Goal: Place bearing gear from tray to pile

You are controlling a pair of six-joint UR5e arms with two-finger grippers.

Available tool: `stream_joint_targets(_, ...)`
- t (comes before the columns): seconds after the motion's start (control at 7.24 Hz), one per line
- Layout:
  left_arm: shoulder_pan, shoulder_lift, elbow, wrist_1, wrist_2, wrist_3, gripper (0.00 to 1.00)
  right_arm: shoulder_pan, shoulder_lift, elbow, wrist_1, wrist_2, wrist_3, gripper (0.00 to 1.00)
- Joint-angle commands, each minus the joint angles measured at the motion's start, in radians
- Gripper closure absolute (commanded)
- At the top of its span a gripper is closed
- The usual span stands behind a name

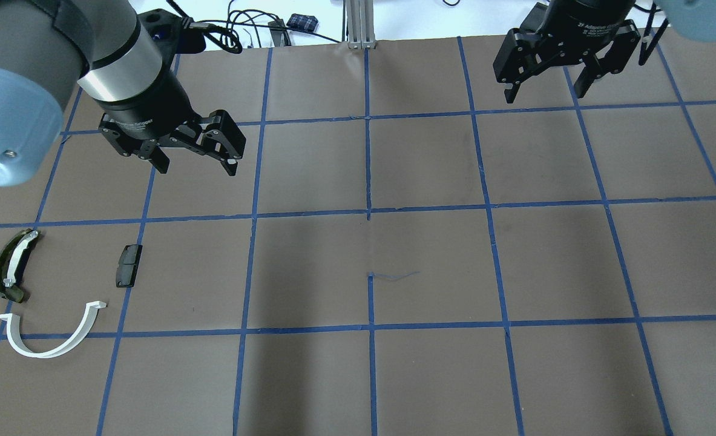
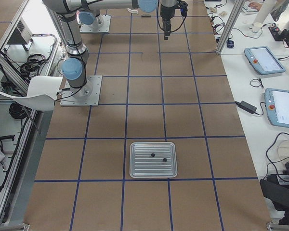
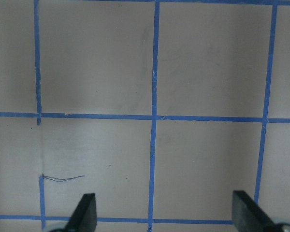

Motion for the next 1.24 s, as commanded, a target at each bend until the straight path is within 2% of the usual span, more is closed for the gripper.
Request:
stream_joint_targets(0.0,0.000,0.000,0.002,0.000,-0.001,-0.001,0.00,-0.112,-0.002,0.001,0.007,-0.029,-0.017,0.00)
stream_joint_targets(0.41,0.000,0.000,0.007,0.000,-0.001,-0.001,0.00,-0.463,0.020,0.007,-0.013,-0.029,-0.448,0.00)
stream_joint_targets(0.55,0.000,0.001,0.004,0.000,-0.001,-0.001,0.00,-0.551,0.062,0.007,-0.060,-0.029,-0.656,0.00)
stream_joint_targets(0.69,-0.002,0.001,0.002,0.000,-0.001,-0.001,0.00,-0.622,0.111,0.007,-0.132,-0.035,-0.884,0.00)
stream_joint_targets(0.83,0.000,0.004,-0.001,0.000,-0.001,-0.001,0.00,-0.691,0.142,0.019,-0.134,-0.033,-1.069,0.00)
stream_joint_targets(1.1,-0.002,0.001,0.004,0.000,-0.001,-0.001,0.00,-0.811,0.272,0.028,-0.265,-0.029,-1.311,0.00)
